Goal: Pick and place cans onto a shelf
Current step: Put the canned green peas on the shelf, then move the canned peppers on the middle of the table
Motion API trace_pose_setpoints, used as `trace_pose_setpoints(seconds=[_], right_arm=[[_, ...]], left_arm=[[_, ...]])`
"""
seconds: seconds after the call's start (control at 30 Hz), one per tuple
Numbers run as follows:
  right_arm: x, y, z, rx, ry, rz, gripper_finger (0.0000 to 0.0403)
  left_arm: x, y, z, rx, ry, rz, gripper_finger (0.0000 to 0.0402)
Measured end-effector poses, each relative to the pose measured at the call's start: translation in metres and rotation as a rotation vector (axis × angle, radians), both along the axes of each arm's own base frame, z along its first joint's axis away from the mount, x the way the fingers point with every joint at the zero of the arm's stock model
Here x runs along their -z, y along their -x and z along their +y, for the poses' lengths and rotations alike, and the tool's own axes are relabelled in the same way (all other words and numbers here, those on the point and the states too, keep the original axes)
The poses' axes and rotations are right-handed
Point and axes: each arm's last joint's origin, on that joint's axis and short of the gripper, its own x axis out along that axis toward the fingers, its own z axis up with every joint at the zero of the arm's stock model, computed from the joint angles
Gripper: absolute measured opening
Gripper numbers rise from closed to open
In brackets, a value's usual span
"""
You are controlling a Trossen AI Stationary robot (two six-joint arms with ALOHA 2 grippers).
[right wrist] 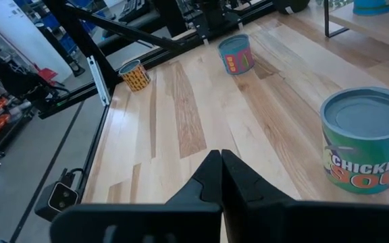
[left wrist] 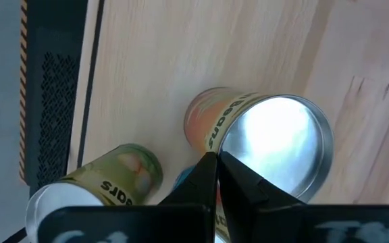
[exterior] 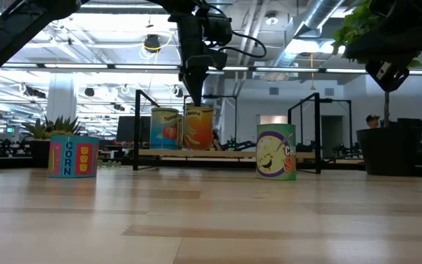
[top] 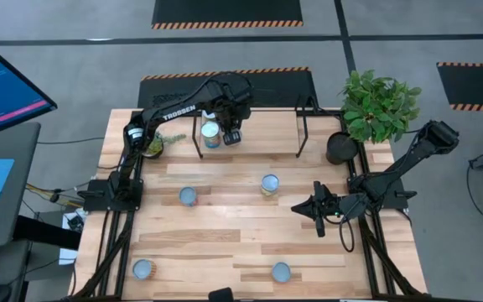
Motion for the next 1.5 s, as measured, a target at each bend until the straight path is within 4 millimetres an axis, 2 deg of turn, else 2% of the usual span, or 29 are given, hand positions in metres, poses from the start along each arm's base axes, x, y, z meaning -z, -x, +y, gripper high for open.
trace_pose_setpoints(seconds=[0.3, 0.6, 0.73, 1.2, 1.33, 1.5], right_arm=[[0.000, 0.000, 0.000, -0.004, -0.002, 0.001, 0.0013], [0.000, 0.000, 0.001, -0.010, -0.002, 0.003, 0.0013], [0.000, 0.000, 0.001, -0.010, -0.001, 0.005, 0.0013], [0.001, 0.000, 0.001, -0.009, 0.002, 0.007, 0.0013], [0.001, 0.000, 0.001, -0.005, -0.013, 0.007, 0.0013], [0.001, 0.000, 0.001, 0.015, -0.081, 0.006, 0.0013]], left_arm=[[0.000, 0.002, 0.004, -0.010, 0.004, -0.002, 0.0003], [0.000, 0.004, 0.007, -0.022, -0.012, 0.006, 0.0078], [0.000, 0.003, 0.009, -0.030, -0.044, 0.009, 0.0098], [-0.001, 0.000, 0.007, -0.129, -0.055, -0.022, 0.0106], [-0.006, -0.006, -0.006, -0.156, 0.049, -0.117, 0.0106], [-0.041, -0.018, -0.047, 0.016, 0.237, -0.382, 0.0106]])
